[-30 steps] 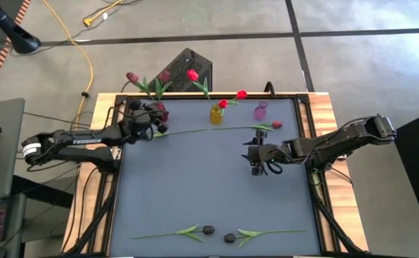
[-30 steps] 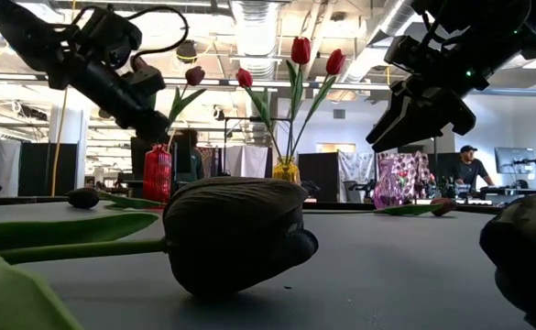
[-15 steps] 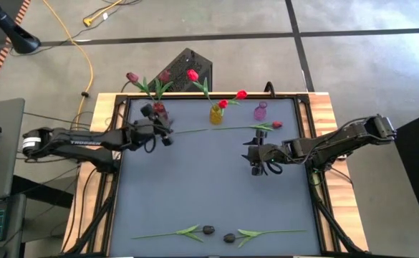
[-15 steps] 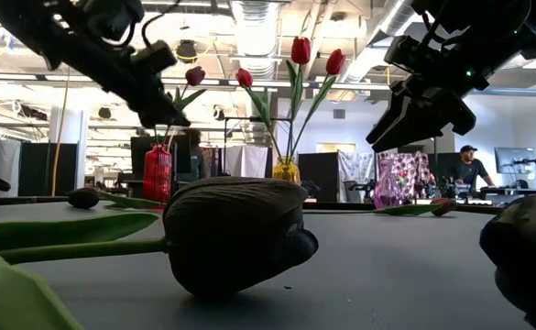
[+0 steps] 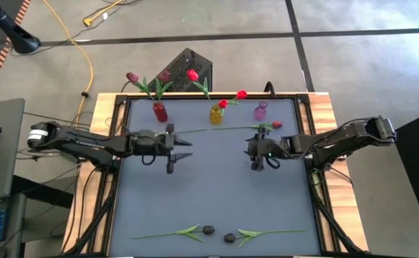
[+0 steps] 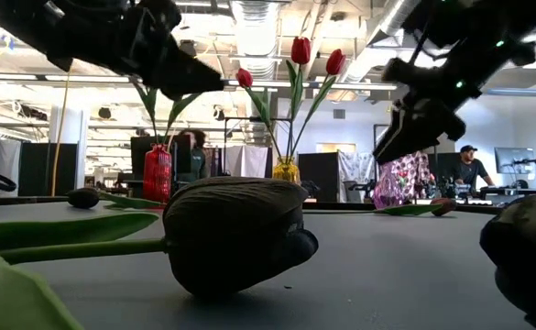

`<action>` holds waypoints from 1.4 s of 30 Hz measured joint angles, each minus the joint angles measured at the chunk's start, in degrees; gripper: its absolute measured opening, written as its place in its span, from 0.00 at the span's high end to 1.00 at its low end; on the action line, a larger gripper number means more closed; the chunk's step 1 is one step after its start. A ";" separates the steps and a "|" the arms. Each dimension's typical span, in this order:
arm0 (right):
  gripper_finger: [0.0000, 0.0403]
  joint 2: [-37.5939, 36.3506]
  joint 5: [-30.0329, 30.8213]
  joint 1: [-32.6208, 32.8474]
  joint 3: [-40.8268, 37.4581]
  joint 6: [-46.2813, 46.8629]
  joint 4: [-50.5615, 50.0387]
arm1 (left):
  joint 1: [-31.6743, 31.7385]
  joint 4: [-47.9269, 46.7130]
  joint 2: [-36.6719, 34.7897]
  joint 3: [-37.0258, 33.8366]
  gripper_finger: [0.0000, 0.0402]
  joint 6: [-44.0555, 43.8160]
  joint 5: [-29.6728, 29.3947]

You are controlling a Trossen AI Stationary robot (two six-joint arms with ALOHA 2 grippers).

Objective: Sort flowers into vase by color
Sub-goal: Put the dark red tulip into the red vase

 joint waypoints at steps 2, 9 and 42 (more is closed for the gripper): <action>0.39 0.00 -3.92 -4.62 0.00 0.29 -0.62 | -2.05 5.22 3.41 0.00 0.60 1.15 -0.08; 0.39 0.00 -16.21 -20.77 0.00 -7.46 0.13 | -5.11 10.25 12.24 3.52 0.60 7.64 -0.67; 0.68 28.77 -26.63 -33.82 13.18 -19.15 -2.45 | -3.08 6.21 16.35 6.47 0.60 10.50 -2.46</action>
